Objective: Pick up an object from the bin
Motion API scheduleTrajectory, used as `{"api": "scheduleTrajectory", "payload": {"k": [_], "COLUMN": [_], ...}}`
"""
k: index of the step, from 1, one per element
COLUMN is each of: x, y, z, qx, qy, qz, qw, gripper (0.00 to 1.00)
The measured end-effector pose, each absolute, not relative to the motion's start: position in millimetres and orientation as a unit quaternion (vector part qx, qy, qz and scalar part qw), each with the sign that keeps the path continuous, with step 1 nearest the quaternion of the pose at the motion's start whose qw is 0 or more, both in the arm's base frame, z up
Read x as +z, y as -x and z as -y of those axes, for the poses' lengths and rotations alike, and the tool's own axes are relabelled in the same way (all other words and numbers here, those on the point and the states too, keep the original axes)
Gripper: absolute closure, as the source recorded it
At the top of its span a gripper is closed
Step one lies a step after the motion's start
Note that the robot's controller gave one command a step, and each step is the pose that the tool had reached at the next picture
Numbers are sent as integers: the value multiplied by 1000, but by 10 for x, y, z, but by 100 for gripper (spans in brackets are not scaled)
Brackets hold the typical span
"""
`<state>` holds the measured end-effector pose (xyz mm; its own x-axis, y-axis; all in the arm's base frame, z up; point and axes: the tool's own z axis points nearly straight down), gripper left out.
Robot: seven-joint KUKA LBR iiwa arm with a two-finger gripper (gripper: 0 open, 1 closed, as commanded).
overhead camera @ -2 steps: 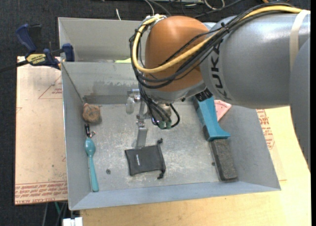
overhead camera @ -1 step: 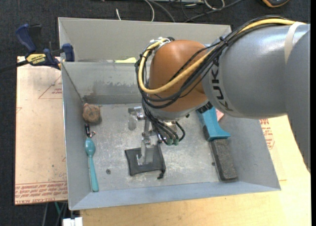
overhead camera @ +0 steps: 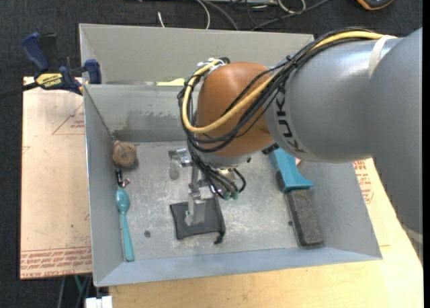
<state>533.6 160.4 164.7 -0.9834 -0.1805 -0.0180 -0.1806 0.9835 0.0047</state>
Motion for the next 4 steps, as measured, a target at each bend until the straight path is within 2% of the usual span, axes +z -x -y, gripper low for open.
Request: {"api": "scheduleTrajectory", "payload": {"k": [1,2,3,4], "x": [1330,1068,703,703], "y": [-5488,-5388,-5301,-5301], "z": [-1418,-1140,-824,-824], "qx": [4,4,4,5], "qy": [30,108,74,74], "qz": [-1000,-994,-997,-997], "qw": [5,5,7,7], "gripper": [0,0,100,100]}}
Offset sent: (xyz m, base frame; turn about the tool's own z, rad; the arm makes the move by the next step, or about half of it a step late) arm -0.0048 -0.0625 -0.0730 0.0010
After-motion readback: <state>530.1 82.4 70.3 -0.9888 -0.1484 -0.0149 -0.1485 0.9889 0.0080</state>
